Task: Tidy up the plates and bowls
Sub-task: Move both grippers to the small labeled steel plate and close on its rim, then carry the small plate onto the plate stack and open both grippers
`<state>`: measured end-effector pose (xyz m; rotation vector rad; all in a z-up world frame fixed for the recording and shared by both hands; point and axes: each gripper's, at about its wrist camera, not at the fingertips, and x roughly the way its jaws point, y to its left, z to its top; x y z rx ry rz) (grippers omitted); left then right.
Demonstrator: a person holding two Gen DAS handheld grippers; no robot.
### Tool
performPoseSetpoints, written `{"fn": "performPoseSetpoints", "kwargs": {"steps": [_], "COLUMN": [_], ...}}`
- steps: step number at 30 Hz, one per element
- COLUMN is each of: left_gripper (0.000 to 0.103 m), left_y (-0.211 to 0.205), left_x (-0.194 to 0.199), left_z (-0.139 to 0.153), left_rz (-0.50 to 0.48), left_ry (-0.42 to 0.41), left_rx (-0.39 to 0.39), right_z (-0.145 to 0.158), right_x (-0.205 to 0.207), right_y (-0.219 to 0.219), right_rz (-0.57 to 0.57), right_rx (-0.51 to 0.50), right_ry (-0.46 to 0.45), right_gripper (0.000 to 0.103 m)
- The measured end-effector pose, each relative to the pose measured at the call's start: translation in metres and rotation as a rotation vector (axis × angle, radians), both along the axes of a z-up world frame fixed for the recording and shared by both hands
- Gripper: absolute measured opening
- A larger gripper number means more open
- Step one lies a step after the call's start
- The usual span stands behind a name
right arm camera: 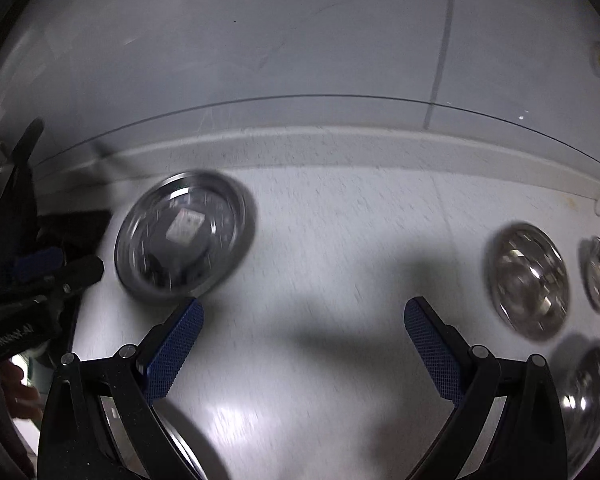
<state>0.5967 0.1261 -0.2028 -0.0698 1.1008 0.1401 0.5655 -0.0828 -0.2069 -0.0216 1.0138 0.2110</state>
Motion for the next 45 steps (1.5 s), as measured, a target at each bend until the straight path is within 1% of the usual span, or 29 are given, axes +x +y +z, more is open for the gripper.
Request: {"fn": "performPoseSetpoints", "kwargs": {"steps": [4,8,10,14,24,26,27,28,29,30,31,32,33,34,37,40,45], "left_gripper": [0.070,0.070,0.070,0.070,0.069,0.069,0.062,0.053,0.040,0.026,0.021,0.018,0.017,0.017,0.016,0.016,0.016], "left_y": [0.012,0.020,0.024,0.030,0.036,0.035,0.037,0.037,0.038,0.038,0.038,0.039,0.040,0.040,0.039,0.036,0.032], "left_x": [0.028,0.046,0.052,0.062,0.077,0.078,0.078,0.078,0.078,0.078,0.078,0.078,0.078,0.077,0.073,0.066,0.050], "left_z": [-0.017,-0.034,-0.041,-0.052,-0.081,-0.084,-0.089,-0.092,-0.094,-0.094,-0.095,-0.095,-0.096,-0.097,-0.098,-0.099,-0.089], "left_rz": [0.051,0.076,0.089,0.106,0.131,0.137,0.138,0.140,0.141,0.146,0.152,0.152,0.148,0.142,0.134,0.129,0.125], "left_ry": [0.039,0.079,0.095,0.119,0.186,0.201,0.209,0.220,0.222,0.228,0.234,0.238,0.241,0.248,0.251,0.261,0.238], "left_rx": [0.030,0.037,0.036,0.041,0.045,0.053,0.058,0.062,0.051,0.066,0.087,0.077,0.067,0.069,0.066,0.047,0.036], "right_z": [-0.012,-0.028,-0.037,-0.046,-0.062,-0.066,-0.068,-0.070,-0.073,-0.077,-0.080,-0.079,-0.080,-0.080,-0.080,-0.080,-0.069], "right_x": [0.036,0.068,0.078,0.090,0.107,0.109,0.109,0.110,0.109,0.108,0.107,0.104,0.101,0.099,0.096,0.091,0.071], "right_y": [0.016,0.033,0.041,0.052,0.071,0.076,0.077,0.080,0.082,0.085,0.087,0.091,0.095,0.099,0.103,0.102,0.105], "right_rz": [-0.004,-0.010,-0.012,-0.008,0.025,0.028,0.030,0.035,0.041,0.048,0.052,0.057,0.076,0.091,0.095,0.093,0.107], "right_rx": [0.028,0.082,0.080,0.087,0.047,0.038,0.034,0.028,0.015,-0.005,-0.026,-0.066,-0.090,-0.088,-0.111,-0.124,-0.147], "right_ry": [0.014,0.059,0.076,0.098,0.120,0.128,0.133,0.140,0.148,0.158,0.162,0.140,0.132,0.134,0.146,0.153,0.125], "right_gripper": [0.099,0.099,0.099,0.099,0.099,0.097,0.096,0.087,0.071,0.060,0.048,0.033,0.026,0.018,0.018,0.015,0.014]}}
